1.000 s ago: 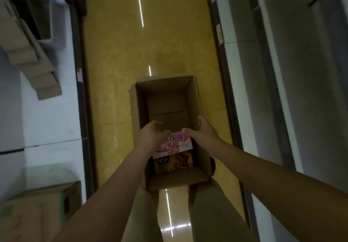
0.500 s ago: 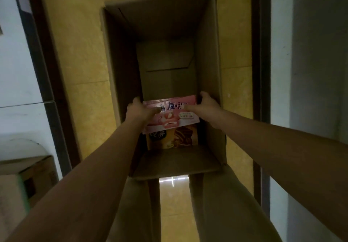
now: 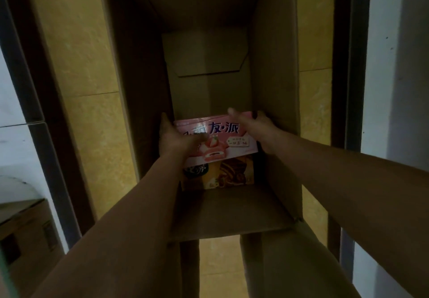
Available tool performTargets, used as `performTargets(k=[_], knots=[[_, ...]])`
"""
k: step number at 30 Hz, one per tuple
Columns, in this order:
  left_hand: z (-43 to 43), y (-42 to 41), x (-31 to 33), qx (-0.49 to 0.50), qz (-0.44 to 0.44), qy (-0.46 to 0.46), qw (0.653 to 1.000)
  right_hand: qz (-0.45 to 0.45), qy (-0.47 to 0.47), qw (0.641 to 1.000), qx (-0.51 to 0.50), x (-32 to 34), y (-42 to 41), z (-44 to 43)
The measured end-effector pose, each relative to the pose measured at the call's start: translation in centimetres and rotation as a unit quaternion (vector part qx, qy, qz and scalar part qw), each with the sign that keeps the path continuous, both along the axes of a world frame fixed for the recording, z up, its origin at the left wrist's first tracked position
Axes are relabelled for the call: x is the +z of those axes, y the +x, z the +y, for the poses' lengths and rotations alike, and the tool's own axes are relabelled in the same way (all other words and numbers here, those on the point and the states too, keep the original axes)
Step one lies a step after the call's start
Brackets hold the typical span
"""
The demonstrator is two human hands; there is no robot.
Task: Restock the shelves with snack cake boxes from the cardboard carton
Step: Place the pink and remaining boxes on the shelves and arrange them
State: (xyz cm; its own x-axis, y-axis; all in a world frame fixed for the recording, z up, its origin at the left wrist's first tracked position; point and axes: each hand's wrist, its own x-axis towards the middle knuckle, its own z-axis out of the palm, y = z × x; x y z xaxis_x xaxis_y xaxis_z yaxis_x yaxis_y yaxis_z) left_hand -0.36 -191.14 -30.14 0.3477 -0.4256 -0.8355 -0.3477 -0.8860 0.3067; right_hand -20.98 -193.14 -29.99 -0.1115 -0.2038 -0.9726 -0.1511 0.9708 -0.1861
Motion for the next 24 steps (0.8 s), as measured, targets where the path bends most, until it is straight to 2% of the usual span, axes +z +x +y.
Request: performTargets(k=[4, 8, 11, 12, 14, 16, 18, 24], knots=[[0.3, 0.9, -1.6, 0.022, 0.025, -0.018, 0.999, -0.025, 0.046, 0.991, -0.123, -2.2, 0.2, 0.0], [0.6, 0.6, -2.6, 0.075, 0.06, -0.036, 0.995, -0.024, 0.041, 0.988, -0.145, -4.1, 0.1, 0.2], [0.3, 0.2, -2.9, 0.126, 0.053, -0.031, 0.99, -0.031, 0.058, 0.983, -0.169, -4.7, 0.0, 0.1], [-0.1, 0.2, -3.1, 0.167, 0.076, -0.011, 0.983, -0.032, 0.059, 0.982, -0.178, -4.9, -0.1, 0.0], [-1.3, 0.5, -3.4, 0.241, 0.207, 0.07, 0.946, -0.027, 0.061, 0.979, -0.194, -5.3, -0.3, -0.2], [-2.4, 1.0, -3.3, 0.267, 0.267, 0.117, 0.918, -0.028, 0.067, 0.976, -0.204, -5.6, -0.4, -0.3], [-2.7, 1.5, -4.0, 0.289, 0.266, 0.122, 0.912, -0.034, 0.07, 0.974, -0.211, -5.9, -0.6, -0.4], [-2.9, 1.4, -3.9, 0.264, 0.243, 0.133, 0.924, -0.048, 0.07, 0.974, -0.211, -6.4, -0.8, -0.4]])
